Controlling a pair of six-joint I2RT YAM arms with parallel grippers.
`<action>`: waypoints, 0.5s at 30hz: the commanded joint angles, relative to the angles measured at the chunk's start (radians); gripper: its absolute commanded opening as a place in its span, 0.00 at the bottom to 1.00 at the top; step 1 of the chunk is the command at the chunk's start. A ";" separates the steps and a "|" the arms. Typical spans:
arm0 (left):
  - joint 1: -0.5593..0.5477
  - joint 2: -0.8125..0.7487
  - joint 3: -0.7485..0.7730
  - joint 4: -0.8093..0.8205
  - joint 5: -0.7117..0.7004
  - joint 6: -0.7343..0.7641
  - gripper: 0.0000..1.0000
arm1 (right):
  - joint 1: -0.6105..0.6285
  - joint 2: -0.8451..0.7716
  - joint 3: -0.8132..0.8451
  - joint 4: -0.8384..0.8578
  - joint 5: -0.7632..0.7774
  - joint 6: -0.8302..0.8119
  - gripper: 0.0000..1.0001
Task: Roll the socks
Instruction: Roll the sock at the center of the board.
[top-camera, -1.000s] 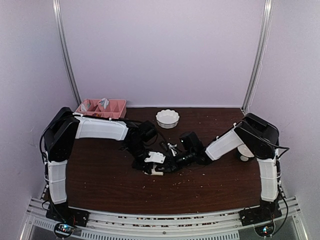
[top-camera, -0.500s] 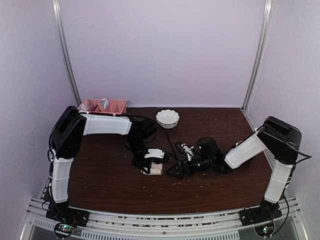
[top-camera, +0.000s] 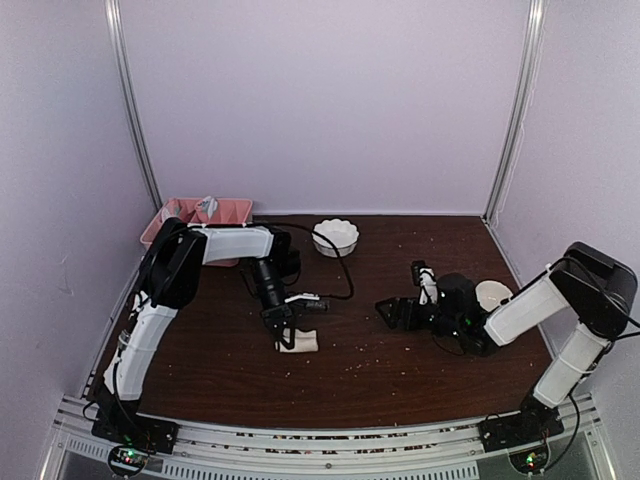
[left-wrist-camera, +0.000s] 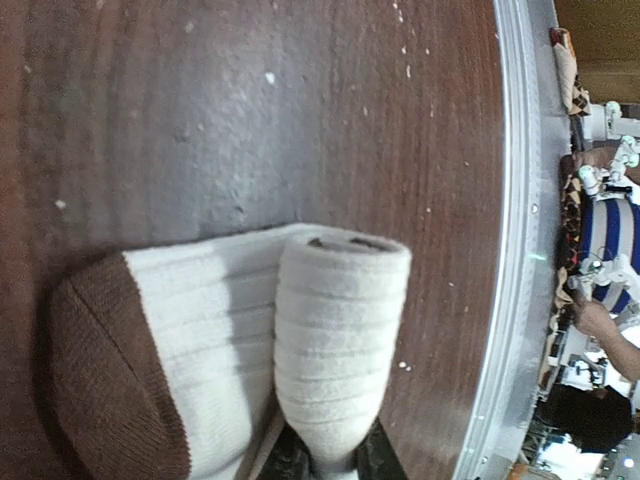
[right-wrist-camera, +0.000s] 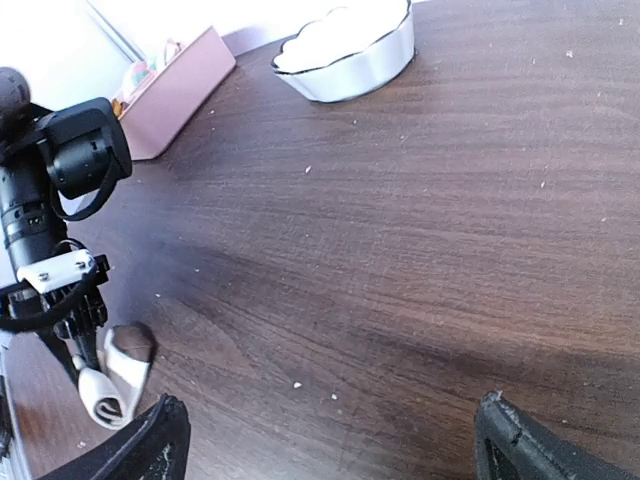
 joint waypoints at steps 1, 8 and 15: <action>-0.008 0.086 -0.009 -0.116 -0.056 0.003 0.10 | 0.101 -0.005 -0.076 0.222 0.088 -0.186 1.00; -0.010 0.104 -0.032 -0.050 -0.124 -0.086 0.10 | 0.335 -0.013 -0.016 0.070 0.007 -0.712 0.86; -0.009 0.109 -0.030 0.051 -0.231 -0.184 0.10 | 0.494 0.121 0.189 -0.142 0.082 -1.027 0.68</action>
